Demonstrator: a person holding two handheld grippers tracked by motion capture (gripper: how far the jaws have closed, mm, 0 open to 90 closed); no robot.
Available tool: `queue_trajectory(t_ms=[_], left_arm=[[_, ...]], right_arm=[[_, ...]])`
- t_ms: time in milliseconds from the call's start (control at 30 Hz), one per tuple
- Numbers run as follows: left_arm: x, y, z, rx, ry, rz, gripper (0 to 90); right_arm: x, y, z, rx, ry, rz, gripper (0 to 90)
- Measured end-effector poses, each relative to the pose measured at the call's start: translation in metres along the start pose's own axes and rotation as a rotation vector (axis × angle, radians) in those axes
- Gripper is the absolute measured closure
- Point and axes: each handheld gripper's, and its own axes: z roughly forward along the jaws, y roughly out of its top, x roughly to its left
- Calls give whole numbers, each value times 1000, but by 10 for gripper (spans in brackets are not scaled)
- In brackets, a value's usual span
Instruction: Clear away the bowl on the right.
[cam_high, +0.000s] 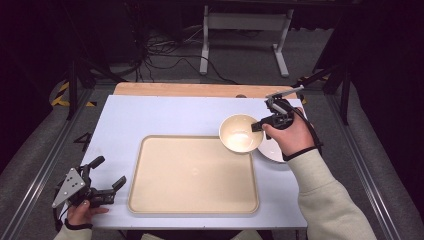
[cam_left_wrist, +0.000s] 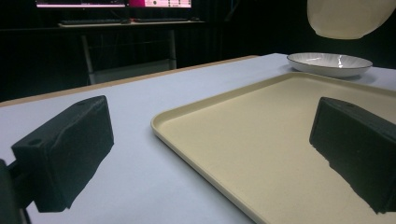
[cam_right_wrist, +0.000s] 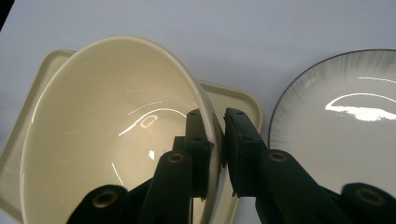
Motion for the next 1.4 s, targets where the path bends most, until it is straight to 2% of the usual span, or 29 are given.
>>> queue_trajectory(t_ms=[300,800,1400], left_arm=[[0,0,0,0,0,2,2],[0,0,0,-2,0,-2,2],[0,0,0,0,-1,1,2]], right_arm=[[25,3,6,6,28,-41,796],[61,7,17,18,108,-86,796],[96,8,41,53,184,-127,795]])
